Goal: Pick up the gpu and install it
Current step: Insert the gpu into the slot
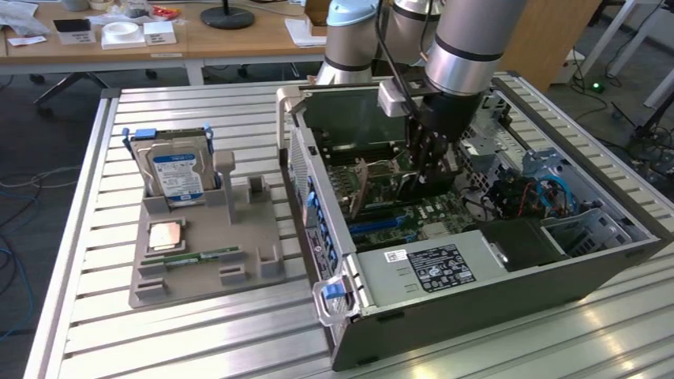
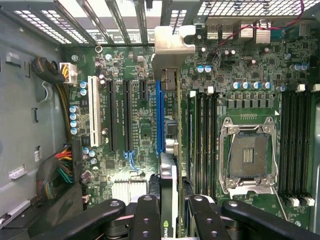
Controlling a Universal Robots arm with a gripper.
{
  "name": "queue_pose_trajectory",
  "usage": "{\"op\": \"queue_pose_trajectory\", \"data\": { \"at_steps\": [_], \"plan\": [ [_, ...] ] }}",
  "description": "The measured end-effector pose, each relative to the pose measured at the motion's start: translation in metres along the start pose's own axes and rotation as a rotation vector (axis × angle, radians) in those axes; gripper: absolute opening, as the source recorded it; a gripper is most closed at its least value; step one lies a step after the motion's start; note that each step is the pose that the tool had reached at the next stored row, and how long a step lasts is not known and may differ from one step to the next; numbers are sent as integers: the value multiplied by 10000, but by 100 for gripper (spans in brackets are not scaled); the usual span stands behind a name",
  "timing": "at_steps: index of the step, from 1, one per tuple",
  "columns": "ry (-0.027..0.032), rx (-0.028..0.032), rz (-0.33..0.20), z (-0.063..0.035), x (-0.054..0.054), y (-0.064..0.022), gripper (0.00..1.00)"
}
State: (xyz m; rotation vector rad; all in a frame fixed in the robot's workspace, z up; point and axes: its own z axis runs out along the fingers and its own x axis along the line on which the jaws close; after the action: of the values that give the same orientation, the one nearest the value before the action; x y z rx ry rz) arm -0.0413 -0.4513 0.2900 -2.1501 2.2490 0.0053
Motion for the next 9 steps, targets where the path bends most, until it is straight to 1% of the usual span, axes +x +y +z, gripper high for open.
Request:
{"op": "queue_pose_trajectory", "data": {
  "at_steps": [5, 9],
  "plan": [
    [0, 0, 0, 68, 2, 4, 27],
    [0, 0, 2, 69, 2, 15, 27]
  ]
}}
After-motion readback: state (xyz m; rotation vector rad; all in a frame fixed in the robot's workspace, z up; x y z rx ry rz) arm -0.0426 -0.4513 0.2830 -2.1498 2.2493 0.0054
